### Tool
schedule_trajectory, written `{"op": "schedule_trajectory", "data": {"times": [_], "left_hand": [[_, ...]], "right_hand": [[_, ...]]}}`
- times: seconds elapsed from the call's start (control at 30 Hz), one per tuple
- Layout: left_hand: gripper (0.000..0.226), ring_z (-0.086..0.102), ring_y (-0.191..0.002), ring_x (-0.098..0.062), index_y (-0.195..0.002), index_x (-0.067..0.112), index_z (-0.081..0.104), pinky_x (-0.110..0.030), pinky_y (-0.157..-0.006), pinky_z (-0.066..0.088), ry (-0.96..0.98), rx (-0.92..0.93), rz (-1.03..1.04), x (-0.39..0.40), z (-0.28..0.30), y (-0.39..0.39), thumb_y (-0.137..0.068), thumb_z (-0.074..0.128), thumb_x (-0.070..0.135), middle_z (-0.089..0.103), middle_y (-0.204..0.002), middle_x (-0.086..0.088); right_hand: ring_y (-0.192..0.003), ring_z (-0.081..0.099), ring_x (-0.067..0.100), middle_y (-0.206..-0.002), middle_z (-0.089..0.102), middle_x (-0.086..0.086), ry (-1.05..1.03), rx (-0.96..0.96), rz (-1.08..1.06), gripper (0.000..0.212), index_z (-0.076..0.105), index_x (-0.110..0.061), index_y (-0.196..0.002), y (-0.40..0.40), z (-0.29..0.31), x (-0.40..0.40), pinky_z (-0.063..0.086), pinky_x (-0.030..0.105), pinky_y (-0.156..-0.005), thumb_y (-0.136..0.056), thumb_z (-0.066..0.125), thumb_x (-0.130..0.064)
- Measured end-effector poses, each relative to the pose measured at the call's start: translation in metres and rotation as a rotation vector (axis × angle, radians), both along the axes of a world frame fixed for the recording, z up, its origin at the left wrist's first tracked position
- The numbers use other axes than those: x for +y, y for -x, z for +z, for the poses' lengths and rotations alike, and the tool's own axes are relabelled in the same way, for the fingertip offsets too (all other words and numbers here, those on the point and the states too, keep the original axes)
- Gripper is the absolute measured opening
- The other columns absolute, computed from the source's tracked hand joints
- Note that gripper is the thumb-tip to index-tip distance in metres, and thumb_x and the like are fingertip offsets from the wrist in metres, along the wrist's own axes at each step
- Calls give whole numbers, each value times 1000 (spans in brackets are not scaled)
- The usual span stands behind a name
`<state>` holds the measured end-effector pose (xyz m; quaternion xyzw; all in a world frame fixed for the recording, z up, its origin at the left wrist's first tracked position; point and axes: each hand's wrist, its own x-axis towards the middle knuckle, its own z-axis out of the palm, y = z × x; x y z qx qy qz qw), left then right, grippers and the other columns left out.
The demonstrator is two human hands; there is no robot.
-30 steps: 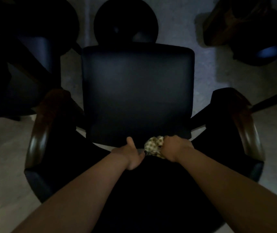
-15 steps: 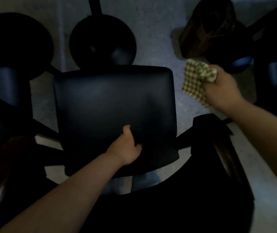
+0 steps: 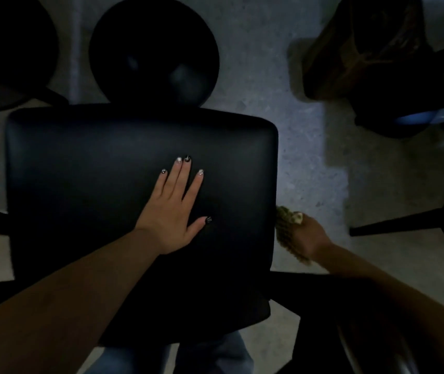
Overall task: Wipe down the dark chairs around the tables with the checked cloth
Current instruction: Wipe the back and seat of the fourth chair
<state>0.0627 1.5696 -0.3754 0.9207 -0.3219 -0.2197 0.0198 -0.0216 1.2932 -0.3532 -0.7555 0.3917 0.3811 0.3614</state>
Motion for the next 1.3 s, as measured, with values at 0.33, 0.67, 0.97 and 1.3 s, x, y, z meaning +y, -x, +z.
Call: {"op": "schedule_trajectory", "data": {"times": [0.33, 0.67, 0.97, 1.3], "left_hand": [[89, -5, -148, -36, -153, 4, 8, -51, -119, 5, 93, -105, -20, 5, -15, 3, -88, 32, 60, 0, -159, -26], [88, 3, -148, -37, -152, 3, 17, -53, -119, 10, 154, -144, -3, 7, -19, 3, -86, 37, 57, 7, -158, -26], [90, 6, -148, -37, -153, 5, 19, -52, -118, 12, 146, -122, 0, 8, -19, 2, -84, 42, 58, 9, -158, -26], [91, 1, -149, -37, -153, 7, 18, -51, -118, 10, 113, -28, -7, 9, -10, 1, -83, 43, 59, 6, -159, -25]], "right_hand": [[-51, 60, 13, -63, 64, -3, -308, -139, -833, 43, 60, -24, -88, -14, -24, 32, 45, 21, -48, -103, 26, -46], [-48, 38, 15, -58, 41, 2, -128, -217, -586, 38, 55, -16, -73, -85, -29, 22, 30, 27, -46, -98, 41, -41], [-50, 46, 16, -57, 49, 0, -70, -263, -592, 35, 50, -21, -62, -118, -38, 17, 37, 25, -48, -95, 43, -31], [-101, 56, 27, -117, 61, 15, 177, -321, 396, 37, 61, -11, -99, -225, -20, 58, 37, 27, -84, -99, 40, -42]]}}
